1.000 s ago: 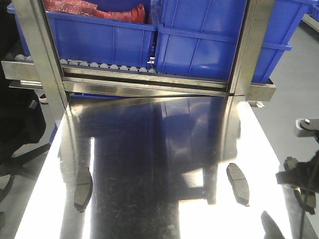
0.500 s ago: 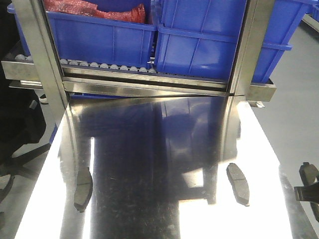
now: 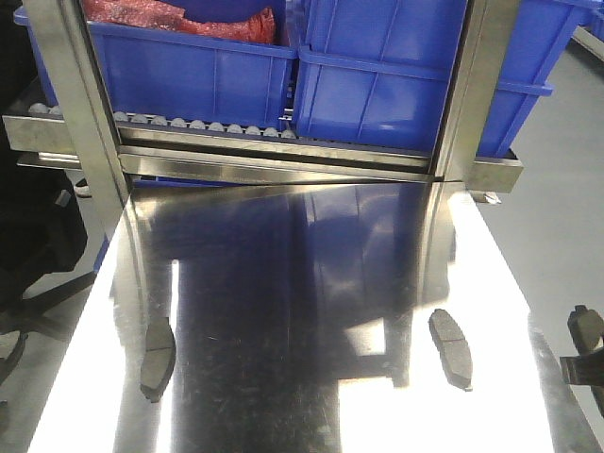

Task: Move and align brake pads A on conveyor
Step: 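Lower the right gripper onto the nearest brake pad and grasp it, then lift the brake pad with the right gripper, holding both pads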

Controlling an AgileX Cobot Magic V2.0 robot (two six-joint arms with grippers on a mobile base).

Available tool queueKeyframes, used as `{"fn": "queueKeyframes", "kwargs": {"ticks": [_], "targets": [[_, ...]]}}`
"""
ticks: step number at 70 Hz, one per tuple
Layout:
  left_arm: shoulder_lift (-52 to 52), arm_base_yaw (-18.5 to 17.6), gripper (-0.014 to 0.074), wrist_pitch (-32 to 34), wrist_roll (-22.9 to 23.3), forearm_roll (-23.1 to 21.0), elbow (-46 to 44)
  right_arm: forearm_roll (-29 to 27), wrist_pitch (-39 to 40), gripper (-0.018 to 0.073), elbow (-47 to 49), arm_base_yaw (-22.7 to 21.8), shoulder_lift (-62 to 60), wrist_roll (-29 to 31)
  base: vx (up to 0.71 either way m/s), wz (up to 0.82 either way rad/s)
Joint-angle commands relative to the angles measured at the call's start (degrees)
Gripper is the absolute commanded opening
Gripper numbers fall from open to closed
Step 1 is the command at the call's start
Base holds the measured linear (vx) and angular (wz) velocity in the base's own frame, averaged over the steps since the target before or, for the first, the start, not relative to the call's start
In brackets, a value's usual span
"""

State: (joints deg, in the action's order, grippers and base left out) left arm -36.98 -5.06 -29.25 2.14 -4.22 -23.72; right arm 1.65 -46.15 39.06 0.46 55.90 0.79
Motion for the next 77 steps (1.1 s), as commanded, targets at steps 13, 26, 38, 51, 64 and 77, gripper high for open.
{"fn": "queueKeyframes", "kwargs": {"ticks": [13, 26, 38, 51, 64, 77], "targets": [[0.28, -0.42, 0.0101, 4.48, 0.09, -0.68, -1.53, 0.46, 3.14, 0.0062, 1.57, 0.01, -2.21, 0.82, 0.0, 0.0], [0.28, -0.42, 0.0101, 4.48, 0.09, -0.68, -1.53, 0.46, 2.42, 0.0062, 1.57, 0.01, -2.21, 0.82, 0.0, 0.0], [0.28, -0.42, 0.0101, 4.48, 0.09, -0.68, -1.53, 0.46, 2.36, 0.0062, 1.57, 0.01, -2.21, 0.77, 0.0, 0.0], [0.28, -0.42, 0.0101, 4.48, 0.09, -0.68, -1.53, 0.46, 2.36, 0.0062, 1.57, 0.01, -2.21, 0.77, 0.0, 0.0], [0.28, -0.42, 0.0101, 4.48, 0.09, -0.68, -1.53, 0.46, 2.36, 0.0062, 1.57, 0.01, -2.21, 0.77, 0.0, 0.0], [0.28, -0.42, 0.0101, 4.48, 0.09, -0.68, -1.53, 0.46, 2.36, 0.0062, 1.57, 0.01, -2.21, 0.77, 0.0, 0.0]]}}
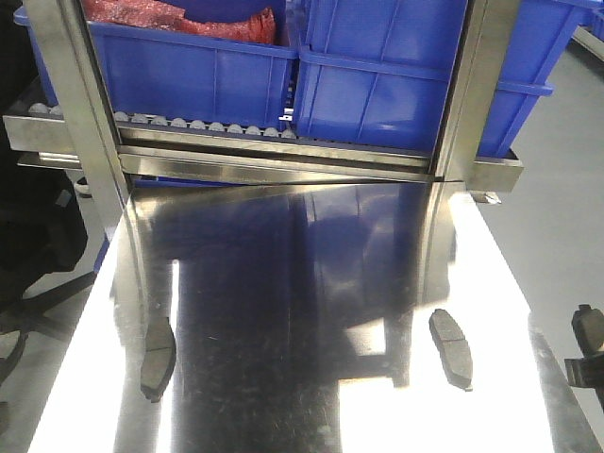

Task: Move and align brake pads A on conveyor
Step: 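Lift the brake pad with the right gripper, holding both pads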

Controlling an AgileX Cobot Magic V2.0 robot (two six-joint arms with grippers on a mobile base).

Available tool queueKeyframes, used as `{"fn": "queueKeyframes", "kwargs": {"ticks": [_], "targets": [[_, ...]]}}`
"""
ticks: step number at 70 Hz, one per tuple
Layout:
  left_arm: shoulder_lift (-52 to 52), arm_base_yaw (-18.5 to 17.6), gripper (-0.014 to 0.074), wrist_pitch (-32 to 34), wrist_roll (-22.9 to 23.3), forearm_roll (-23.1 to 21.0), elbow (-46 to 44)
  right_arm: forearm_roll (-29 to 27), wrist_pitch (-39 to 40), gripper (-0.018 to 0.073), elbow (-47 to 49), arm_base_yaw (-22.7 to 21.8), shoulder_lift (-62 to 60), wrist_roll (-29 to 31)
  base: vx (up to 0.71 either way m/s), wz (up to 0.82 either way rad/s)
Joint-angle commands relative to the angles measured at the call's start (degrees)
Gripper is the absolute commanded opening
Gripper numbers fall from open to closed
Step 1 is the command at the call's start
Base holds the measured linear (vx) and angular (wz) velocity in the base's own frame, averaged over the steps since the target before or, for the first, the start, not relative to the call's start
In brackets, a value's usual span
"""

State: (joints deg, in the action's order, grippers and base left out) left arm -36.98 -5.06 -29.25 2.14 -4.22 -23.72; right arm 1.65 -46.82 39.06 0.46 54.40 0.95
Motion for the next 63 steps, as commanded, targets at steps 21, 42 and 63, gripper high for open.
{"fn": "queueKeyframes", "kwargs": {"ticks": [21, 42, 63], "targets": [[0.28, -0.42, 0.0101, 4.48, 0.04, -0.68, -1.53, 0.46, 3.03, 0.0062, 1.57, 0.01, -0.71, 0.61, 0.0, 0.0], [0.28, -0.42, 0.0101, 4.48, 0.04, -0.68, -1.53, 0.46, 3.03, 0.0062, 1.57, 0.01, -0.71, 0.55, -0.02, 0.04], [0.28, -0.42, 0.0101, 4.48, 0.04, -0.68, -1.53, 0.46, 2.55, 0.0062, 1.57, 0.01, -0.71, 0.56, -0.09, 0.34]]}}
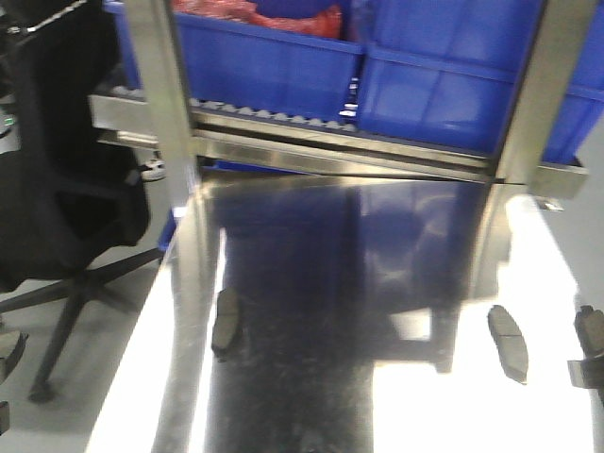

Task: Move and align brake pads A on conveyor
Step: 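Lift the brake pad with the right gripper, holding both pads, then turn the base away from the table while holding both pads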

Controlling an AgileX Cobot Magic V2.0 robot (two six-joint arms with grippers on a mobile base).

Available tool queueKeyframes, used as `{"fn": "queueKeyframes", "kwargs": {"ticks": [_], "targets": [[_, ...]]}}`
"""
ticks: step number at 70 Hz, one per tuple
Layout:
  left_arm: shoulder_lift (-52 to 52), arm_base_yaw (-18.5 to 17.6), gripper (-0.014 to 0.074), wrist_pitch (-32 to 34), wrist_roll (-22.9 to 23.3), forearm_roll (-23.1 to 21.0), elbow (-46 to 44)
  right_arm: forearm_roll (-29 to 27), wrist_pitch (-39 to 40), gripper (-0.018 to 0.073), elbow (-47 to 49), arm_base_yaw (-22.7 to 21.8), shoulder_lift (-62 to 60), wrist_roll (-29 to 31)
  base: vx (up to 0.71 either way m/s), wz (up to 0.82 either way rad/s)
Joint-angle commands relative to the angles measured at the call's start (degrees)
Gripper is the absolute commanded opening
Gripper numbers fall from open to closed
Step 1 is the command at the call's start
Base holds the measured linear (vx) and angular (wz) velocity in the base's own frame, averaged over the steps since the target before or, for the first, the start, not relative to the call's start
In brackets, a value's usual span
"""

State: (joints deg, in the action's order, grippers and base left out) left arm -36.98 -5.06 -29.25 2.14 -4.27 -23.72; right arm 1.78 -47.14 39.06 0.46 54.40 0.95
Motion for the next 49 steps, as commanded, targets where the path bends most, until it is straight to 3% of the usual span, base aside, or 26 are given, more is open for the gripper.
{"fn": "queueKeyframes", "kwargs": {"ticks": [1, 49], "targets": [[0.28, -0.42, 0.0101, 4.48, 0.04, -0.63, -1.53, 0.33, 2.87, 0.0062, 1.57, 0.01, -0.71, 0.56, -0.12, 0.48], [0.28, -0.42, 0.0101, 4.48, 0.04, -0.63, -1.53, 0.33, 2.87, 0.0062, 1.57, 0.01, -0.71, 0.56, -0.09, 0.52]]}}
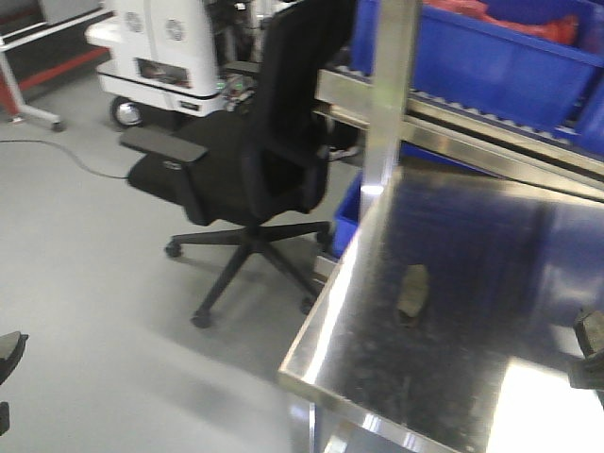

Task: Move and align brake pads A on conveyor
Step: 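Turn the base away from the table while holding both pads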

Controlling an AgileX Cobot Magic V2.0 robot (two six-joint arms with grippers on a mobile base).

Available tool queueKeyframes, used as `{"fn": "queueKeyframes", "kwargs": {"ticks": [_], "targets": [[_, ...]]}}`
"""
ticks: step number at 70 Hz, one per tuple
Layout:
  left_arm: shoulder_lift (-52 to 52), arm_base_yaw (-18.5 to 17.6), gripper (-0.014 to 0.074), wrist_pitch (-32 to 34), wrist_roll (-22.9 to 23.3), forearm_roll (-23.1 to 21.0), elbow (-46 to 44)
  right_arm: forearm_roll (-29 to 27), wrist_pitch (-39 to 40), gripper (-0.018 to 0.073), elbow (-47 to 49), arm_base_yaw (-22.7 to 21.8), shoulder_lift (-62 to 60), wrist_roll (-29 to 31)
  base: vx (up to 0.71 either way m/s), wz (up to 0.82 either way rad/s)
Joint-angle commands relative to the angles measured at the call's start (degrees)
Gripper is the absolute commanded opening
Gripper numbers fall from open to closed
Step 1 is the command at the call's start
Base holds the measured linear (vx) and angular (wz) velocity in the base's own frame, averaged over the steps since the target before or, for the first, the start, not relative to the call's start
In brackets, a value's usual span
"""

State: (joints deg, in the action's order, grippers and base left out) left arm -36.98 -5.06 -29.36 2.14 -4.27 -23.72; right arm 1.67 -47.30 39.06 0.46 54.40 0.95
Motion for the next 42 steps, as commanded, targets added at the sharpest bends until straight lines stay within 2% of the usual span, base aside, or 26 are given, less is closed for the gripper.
{"fn": "queueKeyframes", "kwargs": {"ticks": [1, 42], "targets": [[0.28, -0.42, 0.0101, 4.59, 0.04, -0.63, -1.53, 0.44, 3.03, 0.0062, 1.57, 0.01, -0.71, 0.56, -0.04, 0.55], [0.28, -0.42, 0.0101, 4.59, 0.04, -0.63, -1.53, 0.44, 3.01, 0.0062, 1.57, 0.01, -0.71, 0.56, 0.0, 0.57]]}}
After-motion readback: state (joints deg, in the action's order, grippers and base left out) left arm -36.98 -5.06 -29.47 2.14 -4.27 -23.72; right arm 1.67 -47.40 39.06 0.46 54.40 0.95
